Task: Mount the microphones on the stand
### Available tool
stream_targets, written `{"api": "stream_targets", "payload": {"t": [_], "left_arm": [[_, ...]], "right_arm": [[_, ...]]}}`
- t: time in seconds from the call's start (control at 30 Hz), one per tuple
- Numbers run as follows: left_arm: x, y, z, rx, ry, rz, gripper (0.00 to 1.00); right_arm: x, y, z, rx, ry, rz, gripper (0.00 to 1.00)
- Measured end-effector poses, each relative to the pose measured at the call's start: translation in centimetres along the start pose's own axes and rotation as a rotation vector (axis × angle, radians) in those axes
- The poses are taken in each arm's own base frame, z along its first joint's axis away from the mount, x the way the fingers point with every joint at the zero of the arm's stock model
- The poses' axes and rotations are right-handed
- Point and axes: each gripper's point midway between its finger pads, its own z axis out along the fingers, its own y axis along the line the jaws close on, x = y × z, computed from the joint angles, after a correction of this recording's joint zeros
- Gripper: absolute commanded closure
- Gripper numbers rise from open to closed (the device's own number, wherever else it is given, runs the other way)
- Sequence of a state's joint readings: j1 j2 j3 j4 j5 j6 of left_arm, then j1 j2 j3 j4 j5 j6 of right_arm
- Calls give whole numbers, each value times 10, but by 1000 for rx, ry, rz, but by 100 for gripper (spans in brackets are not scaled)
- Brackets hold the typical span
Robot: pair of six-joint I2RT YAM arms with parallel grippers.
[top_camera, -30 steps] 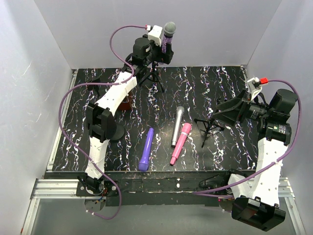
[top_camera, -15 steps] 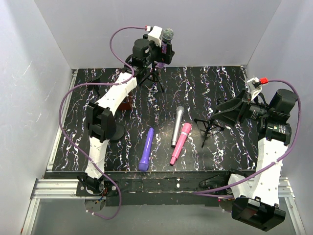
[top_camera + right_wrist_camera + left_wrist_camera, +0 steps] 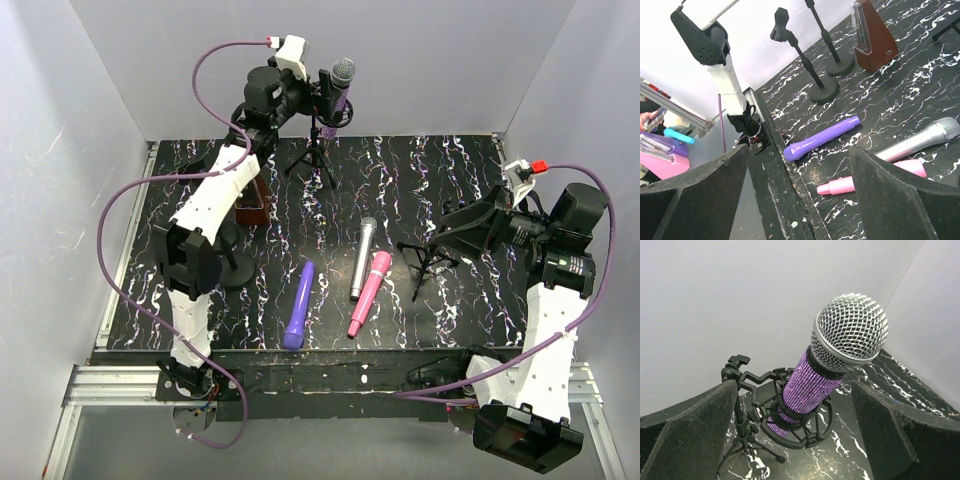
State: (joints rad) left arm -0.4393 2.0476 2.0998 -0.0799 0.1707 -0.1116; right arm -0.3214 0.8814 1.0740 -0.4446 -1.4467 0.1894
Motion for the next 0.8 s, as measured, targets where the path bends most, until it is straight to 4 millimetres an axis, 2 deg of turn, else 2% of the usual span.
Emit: {"api": "stream_targets", "payload": {"t": [0.1, 0.27, 0.37, 0.4, 0.47, 0.53, 0.6, 0.7, 0.8], "left_arm": [[-14, -1, -6, 17, -26, -21, 7], [-32, -13, -7, 72, -58, -59, 13], [-54, -20, -9, 95, -103, -75, 21], [-62, -23, -10, 101, -122, -81, 26], [-79, -26, -13, 110, -168, -93, 44], [-94, -28, -14, 116, -214, -109, 72], [-106, -29, -15, 119, -245, -131, 85], [-131, -33, -11, 139, -317, -152, 96], [-140, -36, -4, 169, -357, -193, 98]], "right_arm": [[1, 0, 0, 0, 0, 5, 11], [1, 0, 0, 0, 0, 10, 11], [1, 1, 0, 0, 0, 9, 11], [1, 1, 0, 0, 0, 10, 11], [1, 1, 0, 0, 0, 10, 11], [1, 1, 0, 0, 0, 11, 11], [1, 1, 0, 0, 0, 15, 11], [2, 0, 0, -1, 0, 19, 11], [2, 0, 0, -1, 0, 20, 11]]}}
